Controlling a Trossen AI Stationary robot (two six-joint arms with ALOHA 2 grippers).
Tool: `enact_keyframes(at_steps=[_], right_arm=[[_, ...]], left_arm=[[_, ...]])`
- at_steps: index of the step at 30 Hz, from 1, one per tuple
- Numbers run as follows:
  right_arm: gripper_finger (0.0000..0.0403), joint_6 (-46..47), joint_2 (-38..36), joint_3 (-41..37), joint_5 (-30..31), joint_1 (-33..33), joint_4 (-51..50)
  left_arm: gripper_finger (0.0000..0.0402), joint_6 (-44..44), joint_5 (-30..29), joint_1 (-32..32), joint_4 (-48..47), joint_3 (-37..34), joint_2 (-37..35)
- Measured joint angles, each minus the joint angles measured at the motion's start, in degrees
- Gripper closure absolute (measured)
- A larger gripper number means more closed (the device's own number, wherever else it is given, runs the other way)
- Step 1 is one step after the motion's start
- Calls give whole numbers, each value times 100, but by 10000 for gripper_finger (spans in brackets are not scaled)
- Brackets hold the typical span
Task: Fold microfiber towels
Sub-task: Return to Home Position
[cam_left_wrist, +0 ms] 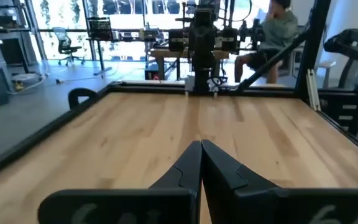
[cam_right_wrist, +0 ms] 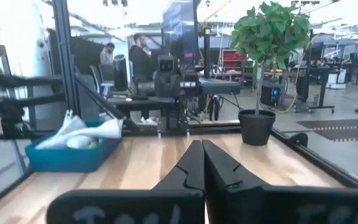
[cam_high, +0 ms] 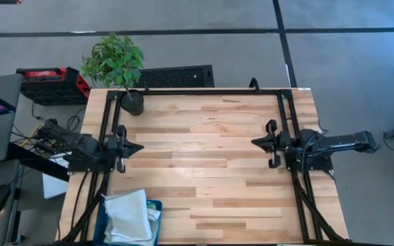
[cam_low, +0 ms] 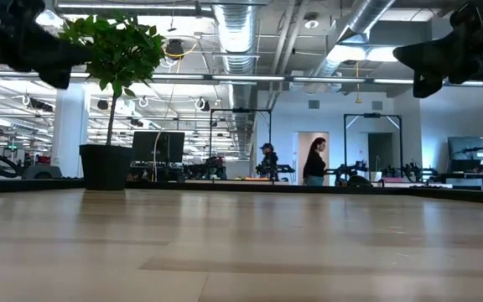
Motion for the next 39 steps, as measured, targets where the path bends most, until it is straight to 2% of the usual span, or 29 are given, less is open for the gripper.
enact_keyframes(at_steps=[3, 8, 13, 19, 39], right_arm=[[385, -10, 118, 0, -16, 24, -21], [384, -170, 246, 0, -19, 19, -47], [382, -143, 306, 0, -7, 13, -167], [371, -584, 306, -2, -4, 13, -303], [371, -588, 306, -4, -5, 13, -301]], left_arm=[[401, -33, 18, 0, 586, -345, 6], [401, 540, 498, -4, 1147, -513, 83], [401, 484, 323, 0, 1139, -514, 87], [401, 299, 331, 0, 1132, -514, 89], [401, 280, 333, 0, 1119, -516, 89]])
